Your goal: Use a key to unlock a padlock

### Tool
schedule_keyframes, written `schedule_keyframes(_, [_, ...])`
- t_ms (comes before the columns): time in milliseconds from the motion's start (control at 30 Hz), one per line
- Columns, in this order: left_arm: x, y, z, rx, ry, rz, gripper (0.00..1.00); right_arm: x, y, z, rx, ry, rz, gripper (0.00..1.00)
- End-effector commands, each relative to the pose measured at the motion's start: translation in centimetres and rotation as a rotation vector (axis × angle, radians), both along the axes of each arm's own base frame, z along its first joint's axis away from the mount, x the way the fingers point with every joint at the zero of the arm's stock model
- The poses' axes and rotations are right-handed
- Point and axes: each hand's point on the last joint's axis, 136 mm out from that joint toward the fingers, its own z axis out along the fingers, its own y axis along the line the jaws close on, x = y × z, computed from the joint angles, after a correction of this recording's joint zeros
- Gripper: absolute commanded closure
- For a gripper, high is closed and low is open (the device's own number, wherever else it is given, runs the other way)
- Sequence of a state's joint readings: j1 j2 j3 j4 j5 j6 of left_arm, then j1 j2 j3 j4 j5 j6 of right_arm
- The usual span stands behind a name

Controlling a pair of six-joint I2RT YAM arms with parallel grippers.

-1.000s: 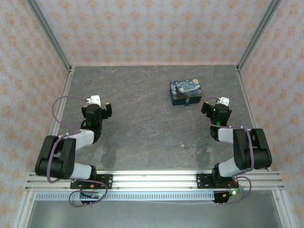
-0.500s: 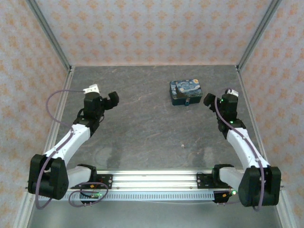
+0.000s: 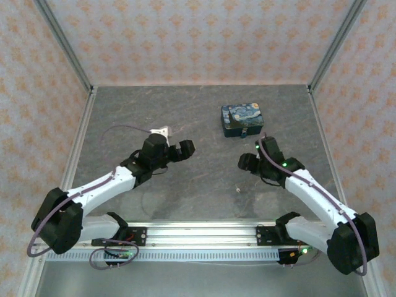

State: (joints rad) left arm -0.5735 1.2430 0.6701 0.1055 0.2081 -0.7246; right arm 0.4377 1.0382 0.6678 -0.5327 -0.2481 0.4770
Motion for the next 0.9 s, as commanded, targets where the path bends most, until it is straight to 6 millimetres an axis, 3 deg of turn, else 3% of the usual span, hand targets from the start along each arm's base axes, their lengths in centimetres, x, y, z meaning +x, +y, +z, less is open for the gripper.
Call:
schedule_keyframes(0, [-0.2, -1.7, 0.3, -0.050, -0.010, 0.002, 0.00, -3.0, -0.1, -3.3, -0.026, 0.120, -0.015, 0.40])
schedule_keyframes(333, [-0.4, -4.9, 0.0, -0.061, -0.005, -0.070, 0.00, -4.6, 1.0, -5.9, -0.092, 0.211, 0.066, 0.52])
schedule_keyframes(867, [-0.6, -4.9, -0.4, -0.014, 0.005, -0.071, 0.00, -4.5, 2.4, -7.3, -0.128, 0.254, 0.106, 0.67])
